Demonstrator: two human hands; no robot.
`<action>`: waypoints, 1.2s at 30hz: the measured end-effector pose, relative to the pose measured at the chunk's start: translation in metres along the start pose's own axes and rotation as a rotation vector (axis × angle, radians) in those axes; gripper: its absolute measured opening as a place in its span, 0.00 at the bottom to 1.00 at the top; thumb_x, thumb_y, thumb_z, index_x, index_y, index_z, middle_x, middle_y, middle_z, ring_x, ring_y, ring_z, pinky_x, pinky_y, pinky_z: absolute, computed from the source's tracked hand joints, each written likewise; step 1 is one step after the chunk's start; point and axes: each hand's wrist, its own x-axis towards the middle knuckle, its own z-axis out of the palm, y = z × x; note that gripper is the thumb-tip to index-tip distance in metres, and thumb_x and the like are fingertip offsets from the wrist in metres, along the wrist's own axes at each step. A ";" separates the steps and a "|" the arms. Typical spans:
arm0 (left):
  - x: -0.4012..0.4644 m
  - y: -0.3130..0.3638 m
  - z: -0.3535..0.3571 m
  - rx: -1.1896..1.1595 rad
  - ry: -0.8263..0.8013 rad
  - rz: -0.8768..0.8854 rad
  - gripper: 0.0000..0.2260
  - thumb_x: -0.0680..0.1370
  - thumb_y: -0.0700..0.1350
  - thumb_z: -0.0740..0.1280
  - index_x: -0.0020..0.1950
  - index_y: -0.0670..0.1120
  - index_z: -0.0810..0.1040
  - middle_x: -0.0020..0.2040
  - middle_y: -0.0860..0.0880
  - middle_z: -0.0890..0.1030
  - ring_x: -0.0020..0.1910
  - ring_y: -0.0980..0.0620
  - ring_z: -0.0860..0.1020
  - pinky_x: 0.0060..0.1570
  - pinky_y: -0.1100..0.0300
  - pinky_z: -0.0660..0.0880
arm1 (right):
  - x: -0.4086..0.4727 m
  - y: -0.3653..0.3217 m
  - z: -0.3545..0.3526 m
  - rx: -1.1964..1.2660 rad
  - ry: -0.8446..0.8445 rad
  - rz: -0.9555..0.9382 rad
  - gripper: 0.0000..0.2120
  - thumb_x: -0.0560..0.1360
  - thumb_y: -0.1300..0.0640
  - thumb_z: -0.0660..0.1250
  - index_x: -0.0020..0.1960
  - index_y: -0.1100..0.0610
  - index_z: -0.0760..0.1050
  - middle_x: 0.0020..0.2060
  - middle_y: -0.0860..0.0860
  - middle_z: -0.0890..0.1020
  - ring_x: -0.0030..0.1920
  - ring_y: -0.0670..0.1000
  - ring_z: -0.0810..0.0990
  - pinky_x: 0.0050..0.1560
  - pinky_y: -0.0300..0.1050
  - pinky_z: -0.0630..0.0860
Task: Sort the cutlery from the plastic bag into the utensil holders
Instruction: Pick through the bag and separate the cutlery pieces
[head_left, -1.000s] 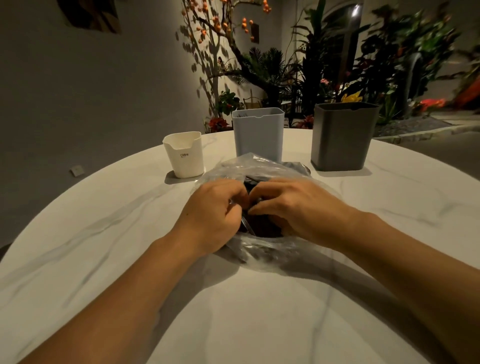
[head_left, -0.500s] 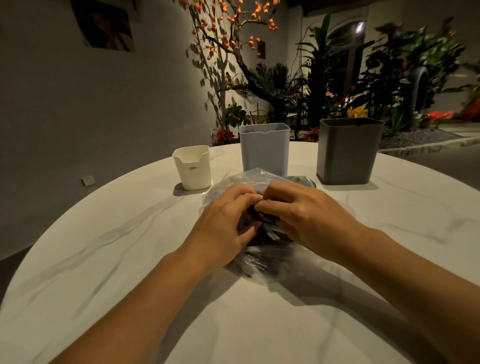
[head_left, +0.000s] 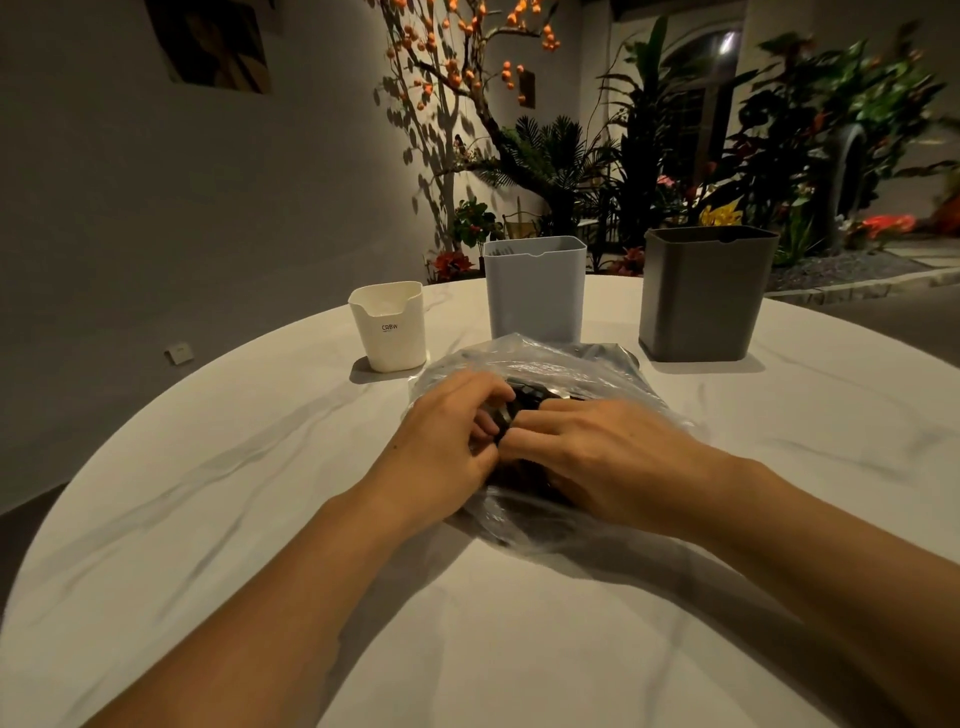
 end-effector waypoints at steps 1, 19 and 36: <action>0.000 0.000 -0.001 -0.024 -0.008 -0.026 0.20 0.76 0.40 0.74 0.64 0.56 0.74 0.54 0.60 0.77 0.50 0.63 0.78 0.50 0.70 0.77 | 0.000 0.000 0.001 -0.012 0.004 -0.013 0.26 0.71 0.48 0.77 0.67 0.49 0.74 0.58 0.49 0.82 0.54 0.51 0.82 0.53 0.45 0.82; -0.004 0.018 -0.023 0.002 -0.210 -0.044 0.16 0.70 0.51 0.75 0.51 0.58 0.70 0.46 0.58 0.78 0.45 0.56 0.78 0.45 0.55 0.80 | -0.006 0.011 0.012 -0.083 0.109 0.003 0.20 0.70 0.50 0.78 0.61 0.53 0.82 0.57 0.53 0.80 0.54 0.55 0.80 0.46 0.52 0.84; 0.000 0.026 -0.012 0.009 0.107 0.162 0.14 0.77 0.44 0.69 0.63 0.51 0.79 0.61 0.53 0.79 0.61 0.58 0.71 0.60 0.83 0.57 | 0.015 -0.011 -0.024 0.305 0.588 0.213 0.13 0.75 0.53 0.69 0.55 0.60 0.79 0.48 0.52 0.83 0.46 0.49 0.83 0.48 0.39 0.83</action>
